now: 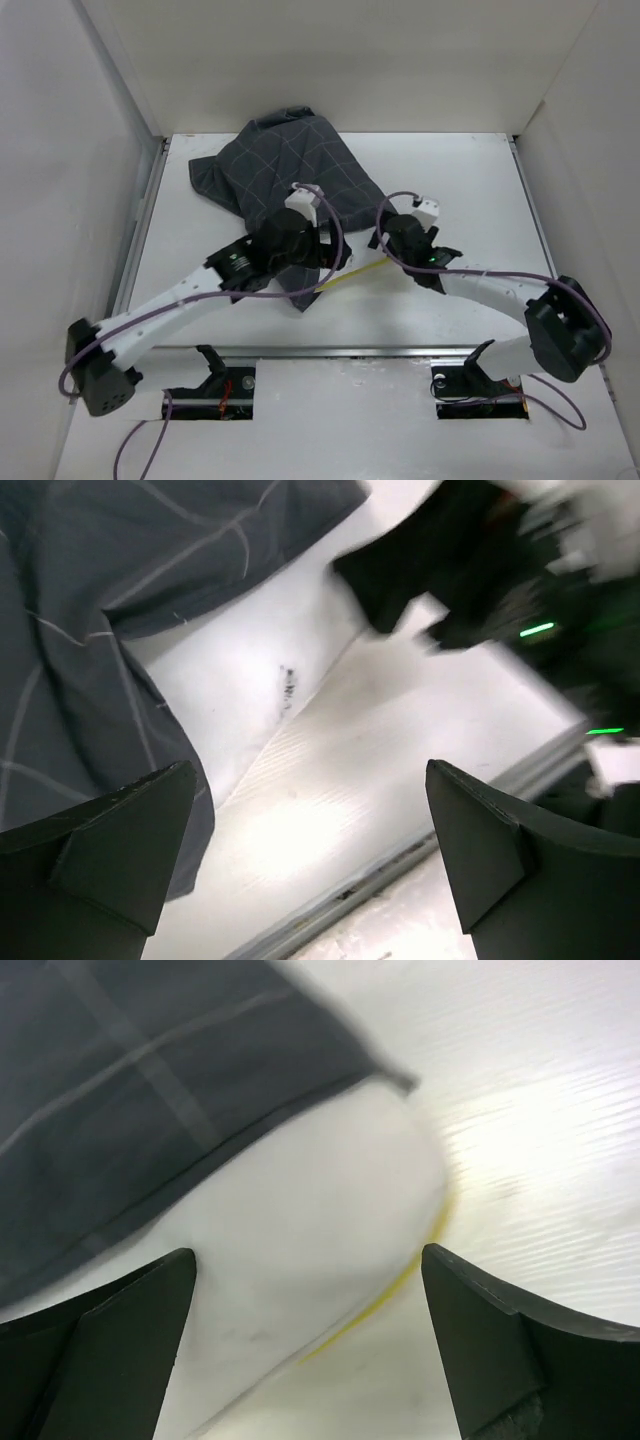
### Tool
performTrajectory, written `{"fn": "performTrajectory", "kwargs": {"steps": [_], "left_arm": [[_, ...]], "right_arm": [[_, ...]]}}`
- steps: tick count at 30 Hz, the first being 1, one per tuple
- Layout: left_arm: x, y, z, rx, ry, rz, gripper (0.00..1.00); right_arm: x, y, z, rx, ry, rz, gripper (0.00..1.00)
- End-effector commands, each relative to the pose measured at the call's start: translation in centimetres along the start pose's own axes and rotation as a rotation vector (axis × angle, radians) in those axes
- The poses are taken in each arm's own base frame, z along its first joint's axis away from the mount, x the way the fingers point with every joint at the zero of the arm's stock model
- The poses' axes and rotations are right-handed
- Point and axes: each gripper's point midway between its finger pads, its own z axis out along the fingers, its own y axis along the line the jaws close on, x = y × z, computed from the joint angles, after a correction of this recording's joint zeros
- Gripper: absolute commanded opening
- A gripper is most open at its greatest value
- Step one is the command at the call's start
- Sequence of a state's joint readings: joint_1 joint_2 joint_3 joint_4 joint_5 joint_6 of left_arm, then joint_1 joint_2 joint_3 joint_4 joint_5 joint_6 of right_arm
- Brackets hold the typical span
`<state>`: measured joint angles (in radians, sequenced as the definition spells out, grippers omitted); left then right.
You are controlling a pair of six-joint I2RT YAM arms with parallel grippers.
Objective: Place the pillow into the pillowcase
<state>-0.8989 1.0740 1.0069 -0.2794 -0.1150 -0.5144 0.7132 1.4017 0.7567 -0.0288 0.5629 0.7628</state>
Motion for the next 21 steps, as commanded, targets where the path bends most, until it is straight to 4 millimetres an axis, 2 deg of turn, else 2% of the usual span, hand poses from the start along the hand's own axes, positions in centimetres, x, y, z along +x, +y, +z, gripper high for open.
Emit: {"fn": "performTrajectory", "kwargs": {"steps": [1, 2, 4, 5, 6, 7, 8, 9, 10, 11, 12, 13, 14, 16, 17, 18, 19, 20, 21], "left_arm": [[2.5, 0.6, 4.3, -0.051, 0.096, -0.012, 1.0], [3.0, 0.5, 5.2, -0.043, 0.112, -0.012, 1.0], [5.1, 0.7, 7.2, -0.045, 0.18, 0.004, 1.0], [5.3, 0.4, 7.9, -0.03, 0.184, 0.002, 1.0], [5.6, 0.7, 8.5, -0.033, 0.195, -0.003, 1.0], [6.1, 0.9, 9.0, -0.027, 0.216, -0.01, 1.0], [6.6, 2.2, 10.0, -0.053, 0.237, -0.024, 1.0], [6.6, 2.7, 10.5, -0.069, 0.238, -0.042, 1.0], [6.8, 3.6, 10.9, -0.087, 0.239, -0.051, 1.0], [6.5, 5.1, 11.3, -0.116, 0.231, -0.07, 1.0], [7.0, 6.4, 11.5, -0.148, 0.244, -0.095, 1.0], [6.3, 7.1, 11.7, -0.16, 0.226, -0.108, 1.0], [6.2, 8.5, 11.7, -0.196, 0.217, -0.108, 1.0], [3.9, 12.9, 11.6, -0.309, 0.152, -0.142, 1.0], [4.0, 13.4, 11.4, -0.335, 0.15, -0.138, 1.0], [1.7, 14.3, 11.2, -0.357, 0.097, -0.143, 1.0], [1.4, 14.5, 10.9, -0.374, 0.099, -0.129, 1.0], [0.5, 14.6, 10.9, -0.379, 0.084, -0.086, 1.0], [-0.3, 14.8, 10.4, -0.397, 0.069, -0.057, 1.0]], "right_arm": [[-4.3, -0.7, -0.7, -0.064, -0.053, 0.053, 0.99], [-5.2, -2.1, 0.0, -0.042, -0.055, 0.062, 0.99], [-6.7, -2.4, 0.4, -0.061, -0.077, 0.02, 0.99], [-6.3, -2.7, 1.1, -0.072, -0.052, 0.009, 0.99], [-7.9, -2.5, 1.7, -0.088, -0.076, 0.025, 0.99], [-6.8, -2.8, 3.1, -0.088, -0.033, -0.005, 0.99], [-6.4, -2.6, 3.8, -0.094, -0.006, -0.007, 0.99], [-5.6, -1.3, 4.2, -0.156, 0.043, -0.022, 0.99], [-3.8, -1.0, 5.4, -0.18, 0.095, -0.048, 0.97], [-3.2, -0.3, 5.6, -0.22, 0.115, -0.048, 0.97], [-2.3, 1.8, 5.1, -0.334, 0.15, -0.077, 0.93], [-2.0, 3.1, 4.7, -0.396, 0.139, -0.091, 0.93], [-0.8, 3.4, 4.4, -0.424, 0.167, -0.1, 0.93], [0.3, 5.8, 1.8, -0.545, 0.189, -0.144, 0.89], [1.4, 6.1, 1.3, -0.563, 0.213, -0.156, 0.89], [1.1, 7.1, -0.3, -0.61, 0.195, -0.173, 0.89], [1.5, 8.1, -1.6, -0.642, 0.191, -0.189, 0.89], [1.8, 7.9, -2.3, -0.634, 0.21, -0.199, 0.89], [0.8, 8.0, -3.4, -0.648, 0.186, -0.204, 0.89]]}}
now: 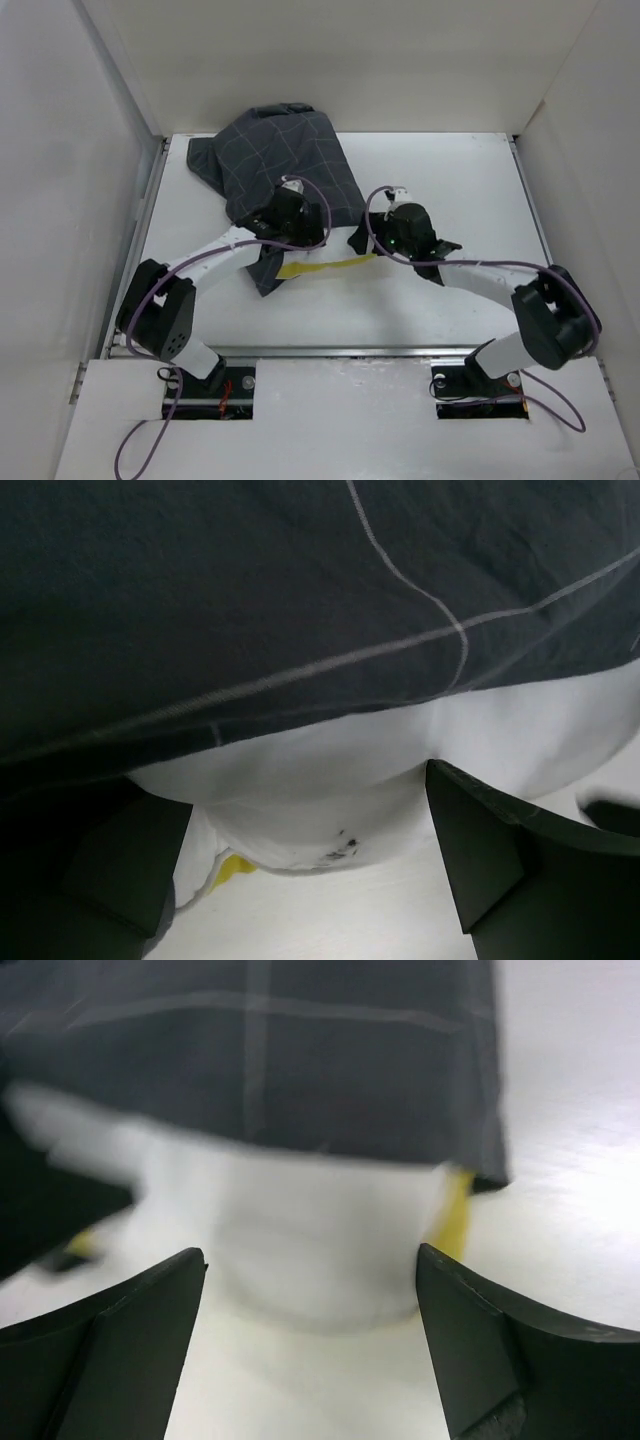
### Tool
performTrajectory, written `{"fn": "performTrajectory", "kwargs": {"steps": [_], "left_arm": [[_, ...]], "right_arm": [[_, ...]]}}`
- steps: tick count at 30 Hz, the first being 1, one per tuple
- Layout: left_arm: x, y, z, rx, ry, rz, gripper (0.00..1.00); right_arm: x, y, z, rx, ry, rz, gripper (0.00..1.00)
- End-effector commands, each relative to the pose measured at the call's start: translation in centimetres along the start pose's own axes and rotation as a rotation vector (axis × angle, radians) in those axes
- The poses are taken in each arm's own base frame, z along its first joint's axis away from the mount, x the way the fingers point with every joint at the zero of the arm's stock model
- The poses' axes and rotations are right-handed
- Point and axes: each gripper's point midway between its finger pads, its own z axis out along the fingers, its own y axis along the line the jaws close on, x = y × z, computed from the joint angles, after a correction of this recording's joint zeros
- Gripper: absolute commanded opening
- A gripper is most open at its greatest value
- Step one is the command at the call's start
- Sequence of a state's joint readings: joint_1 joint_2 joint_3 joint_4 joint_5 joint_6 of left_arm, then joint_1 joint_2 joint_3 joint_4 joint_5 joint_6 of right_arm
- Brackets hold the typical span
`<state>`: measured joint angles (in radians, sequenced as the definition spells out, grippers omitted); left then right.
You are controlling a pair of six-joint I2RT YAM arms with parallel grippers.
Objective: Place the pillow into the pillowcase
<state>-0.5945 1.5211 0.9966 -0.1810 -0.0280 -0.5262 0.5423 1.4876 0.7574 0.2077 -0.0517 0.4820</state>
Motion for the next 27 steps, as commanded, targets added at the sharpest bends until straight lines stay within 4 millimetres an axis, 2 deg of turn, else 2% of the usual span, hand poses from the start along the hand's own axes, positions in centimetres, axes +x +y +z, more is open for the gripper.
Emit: {"fn": "performTrajectory", "kwargs": {"steps": [1, 2, 4, 5, 6, 7, 8, 9, 10, 11, 13, 14, 15, 16, 17, 18, 19, 20, 23, 24, 25, 27], "left_arm": [[-6.0, -1.0, -2.1, -0.027, -0.205, 0.105, 1.0], [-5.7, -1.7, -2.7, -0.02, -0.21, 0.147, 1.0], [-5.2, -4.0, -4.4, 0.04, -0.234, 0.25, 1.0], [-3.2, -5.7, -4.9, 0.074, -0.212, 0.314, 1.0], [-2.6, -6.8, -5.5, 0.093, -0.217, 0.337, 1.0], [-1.6, -6.9, -5.5, 0.066, -0.214, 0.352, 1.0], [0.4, -8.0, -5.5, 0.072, -0.186, 0.392, 1.0], [0.8, -8.7, -5.4, 0.064, -0.183, 0.395, 1.0], [1.0, -8.8, -5.2, 0.027, -0.19, 0.403, 1.0], [2.1, -8.9, -3.8, -0.014, -0.166, 0.41, 1.0], [2.6, -10.2, -3.0, -0.056, -0.167, 0.44, 1.0], [2.3, -10.0, -2.2, -0.103, -0.168, 0.443, 1.0], [2.4, -11.1, -0.8, -0.131, -0.155, 0.45, 1.0], [2.7, -10.5, -0.2, -0.182, -0.129, 0.456, 1.0], [2.6, -10.8, 0.1, -0.21, -0.134, 0.474, 1.0], [3.4, -11.3, 0.9, -0.222, -0.12, 0.499, 1.0], [3.0, -12.8, 0.8, -0.193, -0.143, 0.498, 1.0], [2.7, -13.2, 0.7, -0.19, -0.164, 0.526, 1.0], [2.8, -13.5, 2.2, -0.21, -0.178, 0.528, 1.0], [2.3, -13.0, 2.7, -0.237, -0.188, 0.525, 1.0], [2.9, -12.6, 3.7, -0.263, -0.179, 0.538, 1.0], [2.0, -11.8, 5.0, -0.305, -0.184, 0.526, 0.98]], "right_arm": [[-0.1, 5.2, -3.4, -0.179, 0.007, -0.082, 0.89], [-1.3, 4.9, -3.8, -0.134, -0.027, -0.08, 0.89], [-2.0, 3.5, -5.1, -0.034, -0.033, -0.07, 0.89], [-3.1, 1.8, -5.5, 0.056, -0.065, -0.047, 0.91], [-3.6, 0.0, -6.2, 0.128, -0.058, -0.012, 0.91], [-4.5, -0.9, -6.9, 0.163, -0.076, 0.037, 0.93], [-4.8, -2.0, -7.1, 0.197, -0.074, 0.068, 0.93], [-6.3, -3.8, -7.9, 0.244, -0.103, 0.119, 0.93], [-5.7, -5.0, -8.3, 0.277, -0.069, 0.137, 0.93], [-6.4, -5.4, -8.8, 0.28, -0.082, 0.15, 0.93], [-7.1, -6.5, -9.8, 0.301, -0.104, 0.177, 0.93], [-7.9, -6.4, -10.5, 0.295, -0.133, 0.18, 0.93], [-8.1, -6.6, -11.0, 0.3, -0.14, 0.184, 0.93], [-8.2, -7.3, -11.4, 0.328, -0.16, 0.189, 0.93], [-8.0, -7.4, -11.9, 0.341, -0.159, 0.2, 0.93], [-8.5, -7.1, -12.4, 0.33, -0.18, 0.198, 0.93], [-8.9, -7.4, -12.8, 0.342, -0.202, 0.212, 0.93], [-8.5, -7.8, -13.1, 0.362, -0.199, 0.213, 0.93], [-8.9, -7.8, -13.8, 0.374, -0.222, 0.212, 0.94], [-8.6, -7.9, -13.9, 0.379, -0.212, 0.213, 0.94], [-8.5, -7.9, -14.1, 0.38, -0.21, 0.213, 0.94], [-8.2, -8.0, -14.2, 0.386, -0.199, 0.213, 0.94]]}}
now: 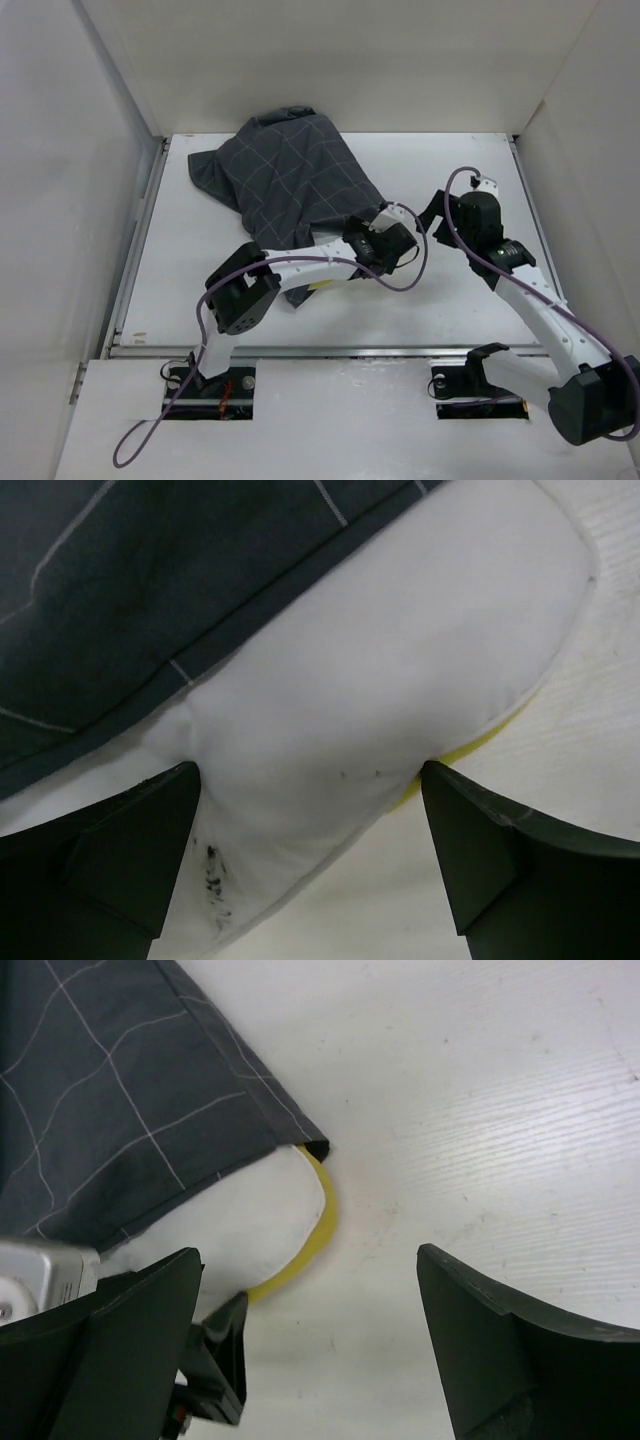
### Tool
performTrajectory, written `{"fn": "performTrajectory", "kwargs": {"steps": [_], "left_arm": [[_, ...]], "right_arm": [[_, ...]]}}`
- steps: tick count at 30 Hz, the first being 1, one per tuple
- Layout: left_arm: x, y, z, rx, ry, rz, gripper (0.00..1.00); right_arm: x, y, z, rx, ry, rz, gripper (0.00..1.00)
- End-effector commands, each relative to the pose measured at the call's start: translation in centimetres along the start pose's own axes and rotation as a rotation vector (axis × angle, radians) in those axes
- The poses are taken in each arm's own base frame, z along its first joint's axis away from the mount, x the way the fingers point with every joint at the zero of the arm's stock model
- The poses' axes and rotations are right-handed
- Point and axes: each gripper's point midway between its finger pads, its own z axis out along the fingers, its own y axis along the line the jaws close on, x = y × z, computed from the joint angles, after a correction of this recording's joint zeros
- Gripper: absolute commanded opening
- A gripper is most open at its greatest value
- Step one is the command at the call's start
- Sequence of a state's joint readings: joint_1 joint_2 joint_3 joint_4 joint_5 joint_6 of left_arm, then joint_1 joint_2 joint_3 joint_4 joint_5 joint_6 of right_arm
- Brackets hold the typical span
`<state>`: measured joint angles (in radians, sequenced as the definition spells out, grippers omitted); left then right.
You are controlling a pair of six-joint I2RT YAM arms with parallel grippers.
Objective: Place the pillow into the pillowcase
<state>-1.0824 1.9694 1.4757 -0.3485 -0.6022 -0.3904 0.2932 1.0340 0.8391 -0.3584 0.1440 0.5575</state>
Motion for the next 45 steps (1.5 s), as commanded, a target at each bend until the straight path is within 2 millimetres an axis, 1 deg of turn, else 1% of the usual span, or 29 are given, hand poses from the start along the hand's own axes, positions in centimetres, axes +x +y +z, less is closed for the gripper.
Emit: {"fn": "performTrajectory", "kwargs": {"steps": [1, 3, 4, 5, 7, 9, 11, 12, 15, 16, 17, 19, 20, 23, 24, 27, 28, 31, 32, 33, 35, 36, 38, 39, 40, 41, 42, 44, 45], "left_arm": [[-0.6, 2.2, 2.6, -0.123, -0.009, -0.006, 0.89], [0.2, 2.5, 4.4, -0.176, 0.019, 0.008, 0.66], [0.3, 3.6, 4.9, -0.239, 0.014, 0.008, 0.4], [1.2, 3.6, 5.7, -0.264, 0.032, 0.019, 0.3], [0.9, 5.3, 6.1, -0.328, 0.036, -0.02, 0.0], [0.6, 6.4, 6.2, -0.345, 0.035, -0.053, 0.0], [-0.2, 8.3, 4.9, -0.401, 0.003, -0.107, 0.0], [-2.3, 9.3, 2.8, -0.399, -0.049, -0.148, 0.0], [-5.3, 11.7, -1.2, -0.431, -0.161, -0.192, 0.0], [-7.1, 12.3, -3.7, -0.401, -0.211, -0.236, 0.0], [-8.6, 12.6, -4.8, -0.379, -0.254, -0.265, 0.0], [-10.3, 13.6, -6.8, -0.341, -0.29, -0.279, 0.0], [-10.8, 13.7, -7.2, -0.334, -0.306, -0.285, 0.0], [-11.9, 14.5, -7.8, -0.351, -0.322, -0.302, 0.0], [-11.7, 14.7, -8.1, -0.358, -0.305, -0.283, 0.0], [-11.6, 15.2, -8.1, -0.406, -0.288, -0.264, 0.0], [-11.3, 15.2, -7.8, -0.419, -0.281, -0.258, 0.0], [-11.9, 15.3, -8.2, -0.415, -0.289, -0.267, 0.0], [-11.8, 15.1, -8.1, -0.407, -0.285, -0.267, 0.0], [-11.8, 15.1, -8.1, -0.407, -0.285, -0.267, 0.0], [-11.8, 15.1, -8.1, -0.407, -0.285, -0.267, 0.0], [-12.0, 15.3, -8.4, -0.404, -0.291, -0.274, 0.0], [-12.3, 15.2, -8.7, -0.389, -0.299, -0.287, 0.0], [-12.2, 15.1, -8.5, -0.389, -0.299, -0.287, 0.0], [-12.1, 15.0, -8.4, -0.38, -0.296, -0.286, 0.0], [-12.1, 15.0, -8.4, -0.38, -0.296, -0.286, 0.0], [-12.1, 15.0, -8.4, -0.38, -0.296, -0.286, 0.0], [-11.8, 14.8, -8.2, -0.372, -0.288, -0.288, 0.0], [-11.8, 14.8, -8.2, -0.371, -0.288, -0.288, 0.0]], "right_arm": [[-0.9, -0.3, -1.0, 0.022, -0.025, 0.015, 0.94], [-0.7, -0.5, -1.1, 0.022, -0.025, 0.015, 0.94], [-0.4, -0.6, -1.2, 0.028, -0.016, 0.013, 0.94], [-0.9, -0.4, -1.6, 0.016, -0.033, 0.016, 0.94], [-0.4, -0.8, -1.8, 0.018, -0.031, 0.016, 0.95], [-0.4, -0.8, -2.1, 0.012, -0.04, 0.018, 0.95], [-0.4, -1.2, -2.0, 0.019, -0.044, 0.022, 0.95], [0.1, -1.1, -1.8, 0.005, -0.032, 0.013, 0.95], [2.0, 0.1, -0.3, -0.079, 0.035, -0.025, 0.95], [2.8, 0.0, 0.3, -0.092, 0.058, -0.051, 0.95], [4.0, 0.3, 0.8, -0.129, 0.095, -0.065, 0.94], [4.5, 0.9, 2.0, -0.173, 0.109, -0.109, 0.92], [5.4, 1.8, 2.1, -0.24, 0.142, -0.128, 0.9], [6.0, 4.2, 2.6, -0.34, 0.121, -0.162, 0.9], [6.4, 5.4, 2.7, -0.36, 0.111, -0.183, 0.9], [6.2, 8.0, 3.1, -0.421, 0.062, -0.22, 0.9], [5.7, 9.9, 2.9, -0.464, 0.03, -0.232, 0.9], [6.1, 11.6, 4.2, -0.484, 0.034, -0.234, 0.9], [5.4, 12.8, 4.4, -0.508, 0.011, -0.234, 0.9], [6.1, 12.5, 5.8, -0.47, 0.037, -0.215, 0.9], [4.9, 13.4, 7.0, -0.458, 0.011, -0.21, 0.9], [5.2, 13.3, 8.2, -0.432, 0.017, -0.197, 0.88], [4.7, 13.4, 9.3, -0.409, -0.015, -0.161, 0.86], [4.0, 14.2, 9.5, -0.435, -0.05, -0.138, 0.84], [4.3, 14.5, 10.1, -0.453, -0.051, -0.138, 0.82], [4.1, 15.2, 10.1, -0.486, -0.059, -0.118, 0.77], [2.9, 16.5, 9.7, -0.542, -0.112, -0.098, 0.66], [3.5, 16.4, 10.5, -0.535, -0.105, -0.06, 0.4], [3.1, 16.0, 10.8, -0.506, -0.122, -0.042, 0.0]]}}
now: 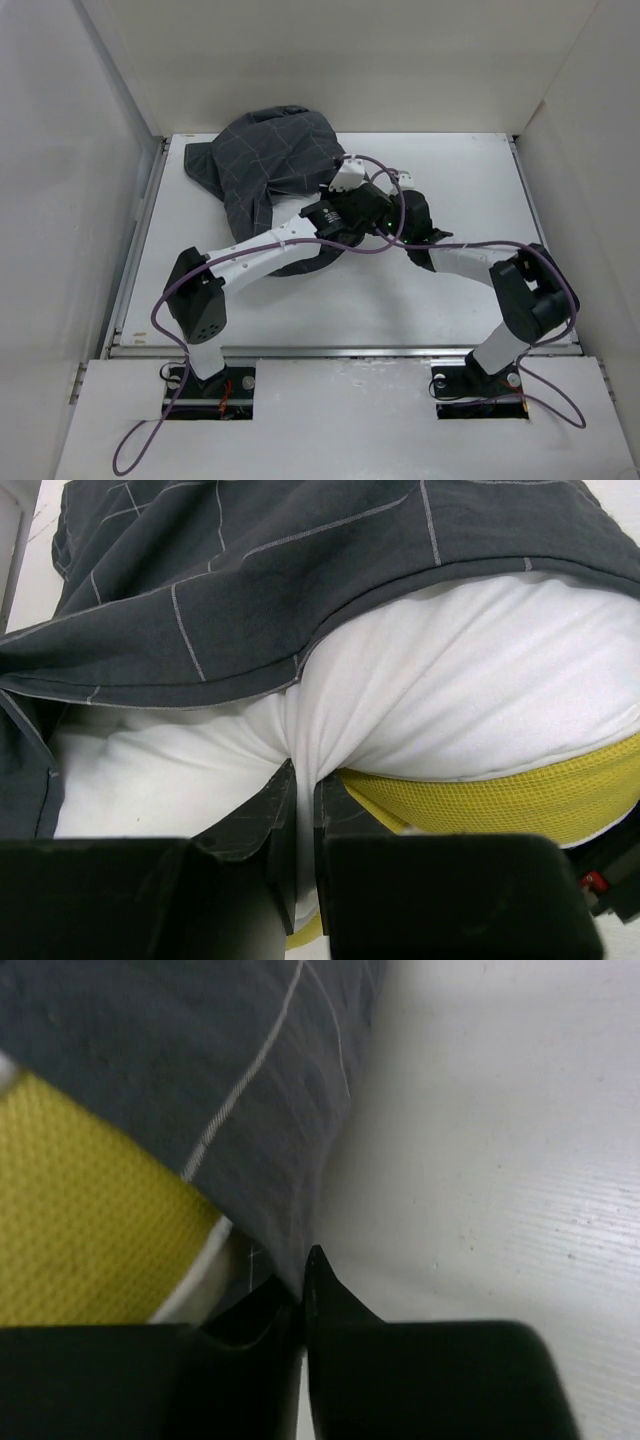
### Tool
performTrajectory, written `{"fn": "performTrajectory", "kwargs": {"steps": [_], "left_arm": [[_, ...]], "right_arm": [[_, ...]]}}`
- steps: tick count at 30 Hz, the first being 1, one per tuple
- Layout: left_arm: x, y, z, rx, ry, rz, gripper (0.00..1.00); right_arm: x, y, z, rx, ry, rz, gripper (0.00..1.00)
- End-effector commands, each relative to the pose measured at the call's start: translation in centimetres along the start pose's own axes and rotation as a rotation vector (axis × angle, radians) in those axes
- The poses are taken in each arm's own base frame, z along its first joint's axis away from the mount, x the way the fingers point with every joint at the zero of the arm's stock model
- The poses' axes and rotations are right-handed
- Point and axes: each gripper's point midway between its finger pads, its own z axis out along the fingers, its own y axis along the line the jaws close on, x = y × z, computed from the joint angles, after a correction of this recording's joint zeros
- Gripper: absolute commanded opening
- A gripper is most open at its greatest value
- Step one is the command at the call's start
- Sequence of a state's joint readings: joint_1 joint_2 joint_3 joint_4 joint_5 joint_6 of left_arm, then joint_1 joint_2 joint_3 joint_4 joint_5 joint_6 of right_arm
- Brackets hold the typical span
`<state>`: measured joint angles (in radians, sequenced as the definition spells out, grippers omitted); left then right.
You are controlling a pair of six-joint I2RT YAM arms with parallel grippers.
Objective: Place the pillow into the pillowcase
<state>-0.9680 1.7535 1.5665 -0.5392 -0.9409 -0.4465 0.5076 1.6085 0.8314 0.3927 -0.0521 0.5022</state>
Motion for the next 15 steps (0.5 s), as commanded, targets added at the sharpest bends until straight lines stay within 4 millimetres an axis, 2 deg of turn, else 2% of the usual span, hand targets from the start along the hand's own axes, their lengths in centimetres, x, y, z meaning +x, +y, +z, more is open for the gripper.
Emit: {"fn": "performTrajectory", "kwargs": {"steps": [1, 3, 4, 5, 7, 8, 9, 10, 11, 12, 13, 14, 15], "left_arm": [[-3.3, 1.1, -0.8, -0.019, -0.071, -0.097, 0.0], [-2.7, 1.0, -0.5, -0.021, -0.067, -0.098, 0.0], [-2.5, 1.0, -0.1, -0.021, -0.063, -0.106, 0.0], [-2.2, 0.2, 0.1, 0.003, -0.053, -0.108, 0.0], [-0.7, -0.4, 2.2, 0.004, -0.017, -0.103, 0.0], [0.0, -0.6, 2.9, -0.003, -0.001, -0.107, 0.0], [1.7, -1.0, 4.7, -0.023, 0.04, -0.1, 0.0], [2.0, -1.0, 5.3, -0.034, 0.062, -0.103, 0.0], [2.7, -1.1, 6.1, -0.056, 0.083, -0.124, 0.0], [4.5, -1.4, 7.4, -0.095, 0.117, -0.109, 0.0], [3.7, -1.2, 8.1, -0.134, 0.107, -0.154, 0.0], [4.6, -0.7, 8.1, -0.182, 0.132, -0.135, 0.0], [4.6, -0.6, 8.9, -0.217, 0.132, -0.197, 0.0]], "right_arm": [[-5.2, 2.5, 0.6, -0.061, -0.196, 0.06, 0.0], [-5.4, 2.6, -0.4, -0.064, -0.203, 0.048, 0.0], [-3.9, 2.0, -1.3, -0.052, -0.16, 0.048, 0.0], [-5.2, 2.9, -3.4, -0.07, -0.19, 0.047, 0.0], [-5.3, 3.3, -6.3, -0.082, -0.188, 0.046, 0.0], [-3.2, 2.6, -7.9, -0.054, -0.125, 0.045, 0.0], [-5.6, 4.1, -11.6, -0.1, -0.201, 0.024, 0.0], [-5.7, 4.6, -13.6, -0.118, -0.193, 0.012, 0.0], [-3.9, 4.4, -15.5, -0.102, -0.122, 0.011, 0.0], [-5.8, 6.1, -19.5, -0.175, -0.196, 0.004, 0.0], [-5.8, 6.8, -21.3, -0.21, -0.193, -0.002, 0.0], [-5.3, 7.9, -23.1, -0.277, -0.172, -0.004, 0.0], [-4.4, 8.0, -24.5, -0.287, -0.128, -0.004, 0.0]]}}
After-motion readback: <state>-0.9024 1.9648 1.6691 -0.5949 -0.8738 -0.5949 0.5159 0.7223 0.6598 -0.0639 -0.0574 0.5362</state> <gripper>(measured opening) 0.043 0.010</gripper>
